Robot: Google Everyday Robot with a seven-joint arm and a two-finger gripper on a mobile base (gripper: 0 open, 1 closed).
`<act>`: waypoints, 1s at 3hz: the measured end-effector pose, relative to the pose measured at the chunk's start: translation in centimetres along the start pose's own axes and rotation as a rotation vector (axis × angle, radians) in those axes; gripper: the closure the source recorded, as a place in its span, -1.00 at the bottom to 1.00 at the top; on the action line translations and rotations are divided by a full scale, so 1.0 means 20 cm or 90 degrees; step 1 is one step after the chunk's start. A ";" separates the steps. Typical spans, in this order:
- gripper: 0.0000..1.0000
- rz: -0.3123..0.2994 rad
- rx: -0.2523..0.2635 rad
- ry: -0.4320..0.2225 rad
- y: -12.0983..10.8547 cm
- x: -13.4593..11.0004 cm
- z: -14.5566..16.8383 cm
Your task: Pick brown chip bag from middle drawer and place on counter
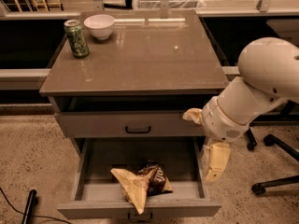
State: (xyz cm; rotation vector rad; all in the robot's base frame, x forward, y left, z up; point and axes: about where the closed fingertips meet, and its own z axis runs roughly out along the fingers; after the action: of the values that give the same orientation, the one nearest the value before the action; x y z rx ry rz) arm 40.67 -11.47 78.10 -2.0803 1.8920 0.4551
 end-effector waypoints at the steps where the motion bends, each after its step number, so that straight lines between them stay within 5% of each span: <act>1: -1.00 -0.009 -0.038 -0.007 -0.06 -0.01 0.13; 2: -1.00 -0.036 -0.050 0.027 -0.09 -0.01 0.46; 3: -1.00 -0.032 -0.011 -0.042 -0.20 0.00 0.69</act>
Offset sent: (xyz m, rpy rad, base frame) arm 0.0752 0.0988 -0.1684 -0.0495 -0.1751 0.0286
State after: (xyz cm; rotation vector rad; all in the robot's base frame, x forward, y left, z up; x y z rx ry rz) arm 44.22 -5.38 65.59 -2.0920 1.8005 0.5227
